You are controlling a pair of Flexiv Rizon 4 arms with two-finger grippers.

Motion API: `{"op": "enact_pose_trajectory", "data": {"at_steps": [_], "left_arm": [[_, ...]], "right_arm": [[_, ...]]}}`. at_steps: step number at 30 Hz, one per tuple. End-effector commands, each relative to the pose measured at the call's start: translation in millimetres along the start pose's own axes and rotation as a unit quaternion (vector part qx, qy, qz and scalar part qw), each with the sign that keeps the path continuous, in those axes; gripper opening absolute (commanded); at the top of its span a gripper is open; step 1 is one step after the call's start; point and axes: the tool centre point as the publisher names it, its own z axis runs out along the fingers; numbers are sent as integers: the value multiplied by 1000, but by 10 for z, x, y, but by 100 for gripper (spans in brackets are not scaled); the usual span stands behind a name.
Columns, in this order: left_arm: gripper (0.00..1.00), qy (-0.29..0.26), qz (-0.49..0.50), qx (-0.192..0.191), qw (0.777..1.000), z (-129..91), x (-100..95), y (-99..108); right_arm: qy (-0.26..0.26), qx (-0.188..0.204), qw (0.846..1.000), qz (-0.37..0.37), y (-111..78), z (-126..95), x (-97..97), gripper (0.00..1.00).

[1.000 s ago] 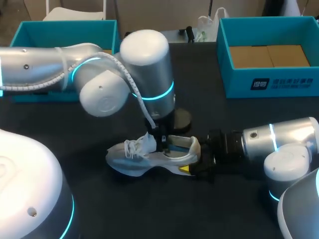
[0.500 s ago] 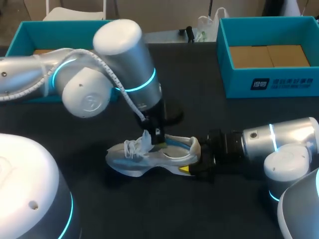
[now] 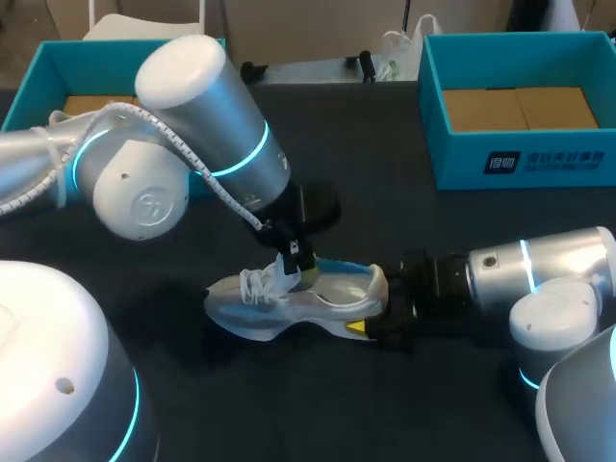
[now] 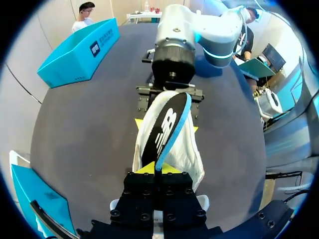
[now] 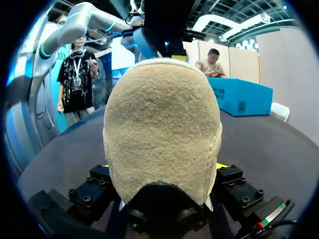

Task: Take the shoe out of the shoebox, open the shoe tongue, remove and reinsert the insole, then place the shoe into the shoebox

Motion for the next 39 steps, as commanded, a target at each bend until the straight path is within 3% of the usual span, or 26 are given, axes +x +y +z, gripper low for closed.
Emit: {"op": "enact_pose_trajectory", "data": {"at_steps": [1, 10, 14, 21, 22, 23, 26, 39], "left_arm": [[0, -3, 1, 0, 1000, 9, 23, -106], [0, -45, -23, -11, 999, 101, 69, -370], [0, -50, -54, 6, 997, 70, 52, -398], [0, -63, -49, -15, 997, 154, 89, -460], [4, -64, -47, -16, 997, 166, 104, -473], [23, -64, -45, -17, 997, 174, 114, -483], [36, -63, -34, -11, 997, 153, 147, -506], [42, -95, 32, 26, 995, -154, 290, -418]], "right_arm": [[-1, 2, 1000, 0, 13, 13, 7, 0], [-1, 2, 1000, 0, 13, 13, 7, 0], [-1, 2, 1000, 0, 13, 13, 7, 0], [-1, 2, 1000, 0, 13, 13, 7, 0], [-1, 2, 1000, 0, 13, 13, 7, 0], [-1, 2, 1000, 0, 13, 13, 7, 0], [-1, 2, 1000, 0, 13, 13, 7, 0], [-1, 2, 1000, 0, 13, 13, 7, 0]]}}
